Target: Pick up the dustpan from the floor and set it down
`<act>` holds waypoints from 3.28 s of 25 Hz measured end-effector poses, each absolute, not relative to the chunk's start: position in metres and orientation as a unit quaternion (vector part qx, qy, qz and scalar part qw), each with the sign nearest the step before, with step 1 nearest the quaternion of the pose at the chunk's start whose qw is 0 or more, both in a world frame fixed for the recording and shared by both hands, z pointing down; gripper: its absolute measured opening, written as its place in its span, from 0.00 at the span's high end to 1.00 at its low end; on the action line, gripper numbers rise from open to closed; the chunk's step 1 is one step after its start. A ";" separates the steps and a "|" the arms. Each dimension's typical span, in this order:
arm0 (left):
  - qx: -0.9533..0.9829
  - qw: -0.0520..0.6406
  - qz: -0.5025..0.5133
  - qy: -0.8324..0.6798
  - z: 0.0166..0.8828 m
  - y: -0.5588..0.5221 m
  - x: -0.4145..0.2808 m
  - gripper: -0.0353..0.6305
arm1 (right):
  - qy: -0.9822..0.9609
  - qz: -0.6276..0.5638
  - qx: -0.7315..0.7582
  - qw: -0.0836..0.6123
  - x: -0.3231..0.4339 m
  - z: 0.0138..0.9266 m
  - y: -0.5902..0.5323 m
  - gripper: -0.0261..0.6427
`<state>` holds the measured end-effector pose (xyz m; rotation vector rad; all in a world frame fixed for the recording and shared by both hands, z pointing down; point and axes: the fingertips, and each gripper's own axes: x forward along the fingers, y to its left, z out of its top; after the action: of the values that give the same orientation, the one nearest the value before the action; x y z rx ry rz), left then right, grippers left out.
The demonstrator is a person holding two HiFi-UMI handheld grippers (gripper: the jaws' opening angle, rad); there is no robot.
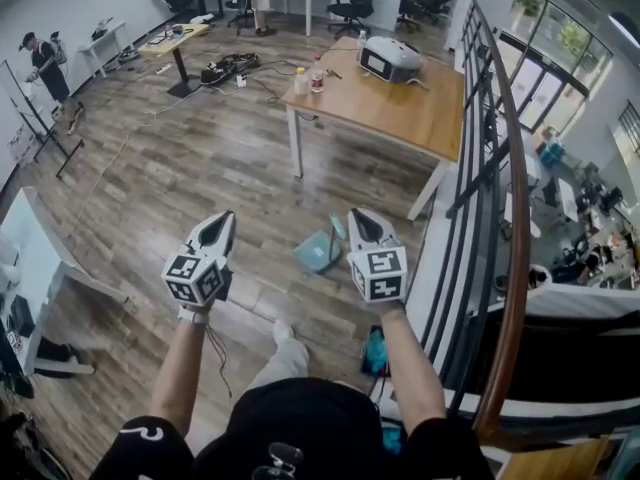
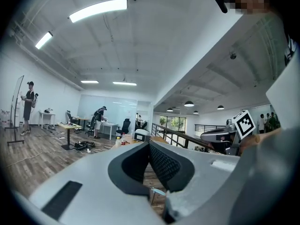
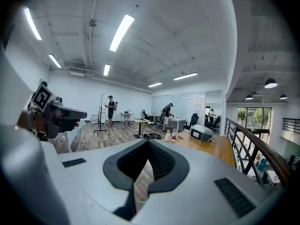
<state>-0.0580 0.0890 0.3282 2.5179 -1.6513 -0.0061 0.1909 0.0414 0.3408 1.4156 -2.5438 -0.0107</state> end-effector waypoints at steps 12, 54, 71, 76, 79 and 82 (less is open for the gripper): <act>0.852 0.072 0.000 -0.518 0.322 -0.035 -0.100 0.96 | -0.856 0.015 0.502 0.121 0.145 0.336 -0.070 0.97; 0.868 0.051 0.027 -0.493 0.330 -0.162 -0.084 0.96 | -0.850 0.027 0.513 0.116 0.144 0.352 -0.186 0.97; 0.865 0.103 0.059 -0.488 0.414 -0.184 -0.067 0.96 | -0.853 0.071 0.497 0.143 0.146 0.426 -0.219 0.97; 0.860 0.124 0.066 -0.490 0.455 -0.197 -0.056 0.96 | -0.856 0.087 0.485 0.155 0.153 0.469 -0.234 0.97; 0.861 0.131 0.066 -0.486 0.474 -0.203 -0.048 0.96 | -0.858 0.101 0.477 0.161 0.158 0.497 -0.242 0.97; 0.863 0.135 0.062 -0.484 0.496 -0.215 -0.042 0.96 | -0.862 0.115 0.466 0.165 0.160 0.530 -0.253 0.97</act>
<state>-0.0420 -0.2154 0.4962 2.4995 -1.4014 0.1800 0.1598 -0.2534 0.5302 1.3278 -2.4553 0.3278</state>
